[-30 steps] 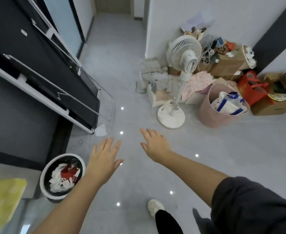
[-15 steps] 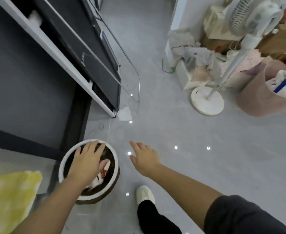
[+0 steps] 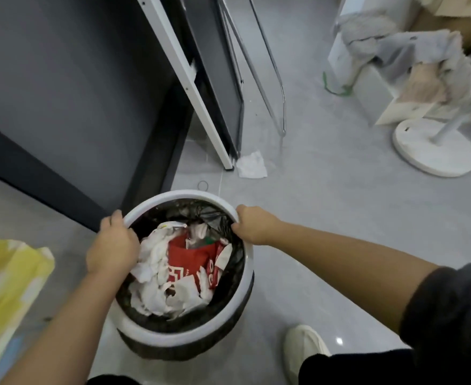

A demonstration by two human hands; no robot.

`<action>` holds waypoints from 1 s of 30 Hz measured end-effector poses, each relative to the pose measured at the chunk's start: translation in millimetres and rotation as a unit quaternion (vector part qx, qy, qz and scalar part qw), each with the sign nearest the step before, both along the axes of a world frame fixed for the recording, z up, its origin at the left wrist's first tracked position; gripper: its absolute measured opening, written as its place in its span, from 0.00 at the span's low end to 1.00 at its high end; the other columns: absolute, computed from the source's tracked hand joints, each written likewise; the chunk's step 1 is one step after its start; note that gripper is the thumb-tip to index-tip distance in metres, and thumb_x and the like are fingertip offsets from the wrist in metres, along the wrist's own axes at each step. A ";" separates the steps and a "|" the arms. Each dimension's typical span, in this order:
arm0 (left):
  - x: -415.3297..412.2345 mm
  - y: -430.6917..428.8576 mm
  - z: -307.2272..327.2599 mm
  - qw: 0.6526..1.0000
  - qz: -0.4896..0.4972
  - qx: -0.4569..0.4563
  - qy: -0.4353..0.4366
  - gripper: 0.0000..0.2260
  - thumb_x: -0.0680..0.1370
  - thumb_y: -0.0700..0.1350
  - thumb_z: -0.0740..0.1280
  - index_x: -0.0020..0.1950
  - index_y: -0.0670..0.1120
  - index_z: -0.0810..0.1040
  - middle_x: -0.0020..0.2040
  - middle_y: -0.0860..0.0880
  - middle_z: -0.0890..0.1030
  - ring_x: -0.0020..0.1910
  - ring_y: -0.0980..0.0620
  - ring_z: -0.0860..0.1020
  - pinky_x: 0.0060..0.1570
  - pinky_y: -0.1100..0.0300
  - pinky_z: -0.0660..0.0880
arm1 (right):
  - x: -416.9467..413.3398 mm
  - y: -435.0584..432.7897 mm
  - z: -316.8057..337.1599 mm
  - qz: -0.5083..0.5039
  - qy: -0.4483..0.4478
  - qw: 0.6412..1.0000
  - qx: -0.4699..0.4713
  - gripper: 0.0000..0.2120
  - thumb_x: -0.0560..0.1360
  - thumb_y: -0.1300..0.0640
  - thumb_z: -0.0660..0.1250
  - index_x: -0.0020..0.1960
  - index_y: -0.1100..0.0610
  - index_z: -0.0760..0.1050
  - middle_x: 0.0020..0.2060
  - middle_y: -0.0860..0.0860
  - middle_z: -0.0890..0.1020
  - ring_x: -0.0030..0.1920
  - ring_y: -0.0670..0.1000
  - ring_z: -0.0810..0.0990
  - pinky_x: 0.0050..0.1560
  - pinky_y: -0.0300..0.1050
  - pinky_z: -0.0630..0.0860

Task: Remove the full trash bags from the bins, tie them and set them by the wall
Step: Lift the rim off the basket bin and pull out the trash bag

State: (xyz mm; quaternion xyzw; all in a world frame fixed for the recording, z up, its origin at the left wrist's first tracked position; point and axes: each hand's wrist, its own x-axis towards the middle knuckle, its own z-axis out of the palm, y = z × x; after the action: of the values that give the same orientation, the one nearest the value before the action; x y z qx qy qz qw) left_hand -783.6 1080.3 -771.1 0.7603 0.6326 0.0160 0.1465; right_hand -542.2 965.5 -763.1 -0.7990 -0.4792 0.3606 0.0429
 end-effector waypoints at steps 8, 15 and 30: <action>-26.4 -11.9 1.1 0.999 0.036 0.029 -0.012 0.10 0.80 0.50 0.57 0.52 0.44 0.71 0.35 0.45 0.73 0.35 0.41 0.74 0.35 0.51 0.73 | -6.7 2.9 2.6 -0.013 -0.087 0.996 -0.014 0.12 0.79 0.54 0.54 0.58 0.61 0.66 0.52 0.60 0.77 0.42 0.58 0.72 0.41 0.48 0.68; -8.7 -5.5 1.1 0.996 0.005 0.087 -0.025 0.11 0.80 0.48 0.56 0.52 0.41 0.70 0.36 0.42 0.75 0.33 0.43 0.71 0.32 0.52 0.69 | -3.3 6.6 4.7 -0.043 -0.160 0.986 0.008 0.09 0.79 0.57 0.55 0.56 0.60 0.67 0.52 0.59 0.78 0.49 0.61 0.77 0.41 0.48 0.68; 10.7 -3.7 42.9 0.977 0.006 0.064 -0.202 0.13 0.80 0.47 0.55 0.48 0.43 0.77 0.38 0.44 0.78 0.33 0.46 0.74 0.33 0.56 0.68 | 18.7 -24.6 18.3 -0.095 -0.115 0.981 0.125 0.13 0.80 0.49 0.51 0.54 0.59 0.66 0.40 0.57 0.78 0.41 0.60 0.77 0.41 0.52 0.75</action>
State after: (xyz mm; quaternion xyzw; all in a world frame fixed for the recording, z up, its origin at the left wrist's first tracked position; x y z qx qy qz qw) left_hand -772.9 1076.6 -728.1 0.7452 0.5922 0.2109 0.2224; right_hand -523.5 940.8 -744.8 -0.8652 -0.4444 0.1979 0.1216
